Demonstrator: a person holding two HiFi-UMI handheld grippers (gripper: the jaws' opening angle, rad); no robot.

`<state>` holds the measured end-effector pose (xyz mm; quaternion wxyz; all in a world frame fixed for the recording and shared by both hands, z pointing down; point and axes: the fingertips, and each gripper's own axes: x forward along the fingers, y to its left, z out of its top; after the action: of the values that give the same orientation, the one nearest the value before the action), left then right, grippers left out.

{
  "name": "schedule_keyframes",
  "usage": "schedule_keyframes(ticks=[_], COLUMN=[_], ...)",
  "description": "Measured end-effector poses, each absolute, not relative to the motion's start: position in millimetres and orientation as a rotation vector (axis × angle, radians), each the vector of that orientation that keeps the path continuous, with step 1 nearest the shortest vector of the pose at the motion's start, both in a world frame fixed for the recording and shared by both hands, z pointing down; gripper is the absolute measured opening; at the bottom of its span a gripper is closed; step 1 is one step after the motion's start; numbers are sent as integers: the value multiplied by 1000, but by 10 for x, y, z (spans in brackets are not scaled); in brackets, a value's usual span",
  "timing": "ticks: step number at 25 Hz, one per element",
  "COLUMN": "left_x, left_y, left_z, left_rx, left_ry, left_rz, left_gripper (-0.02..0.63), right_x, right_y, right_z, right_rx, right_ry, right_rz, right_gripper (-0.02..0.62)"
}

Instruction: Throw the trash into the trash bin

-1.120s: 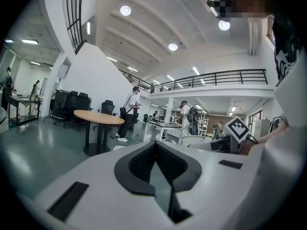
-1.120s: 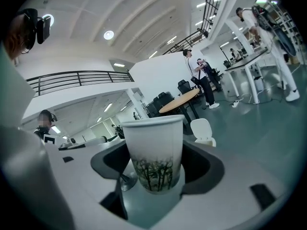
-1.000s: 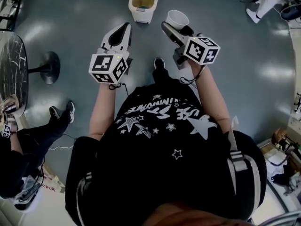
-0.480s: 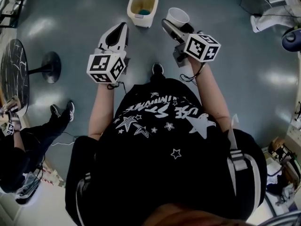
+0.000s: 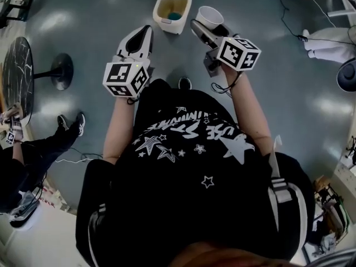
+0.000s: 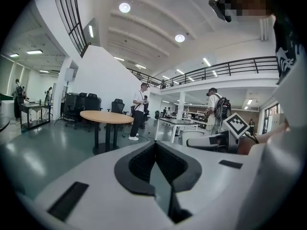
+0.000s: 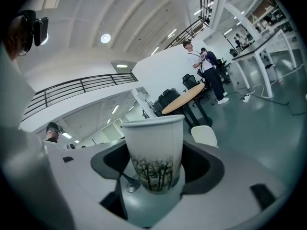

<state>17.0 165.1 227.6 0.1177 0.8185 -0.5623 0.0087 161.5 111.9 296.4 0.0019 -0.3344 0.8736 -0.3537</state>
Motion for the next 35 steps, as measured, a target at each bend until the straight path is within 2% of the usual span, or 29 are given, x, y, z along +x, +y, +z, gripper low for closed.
schedule_keyframes(ticks=[12,24,35], left_x=[85,-451,-668], left_y=[1231,425,-440], left_z=[2445,2614,2692], left_rx=[2412,2434,2453], left_ry=[-1562,-1452,-1331], left_rz=[26,22,48], left_gripper=[11,11,11], right_x=[1419,860,642], right_y=[1018,342,-379], right_z=[3148,3258,3369], right_rx=[-1152,-1278,-1397], right_ry=[2826,2833,2770], right_rz=[-1062,-1075,-1157], right_gripper=[322,322,322])
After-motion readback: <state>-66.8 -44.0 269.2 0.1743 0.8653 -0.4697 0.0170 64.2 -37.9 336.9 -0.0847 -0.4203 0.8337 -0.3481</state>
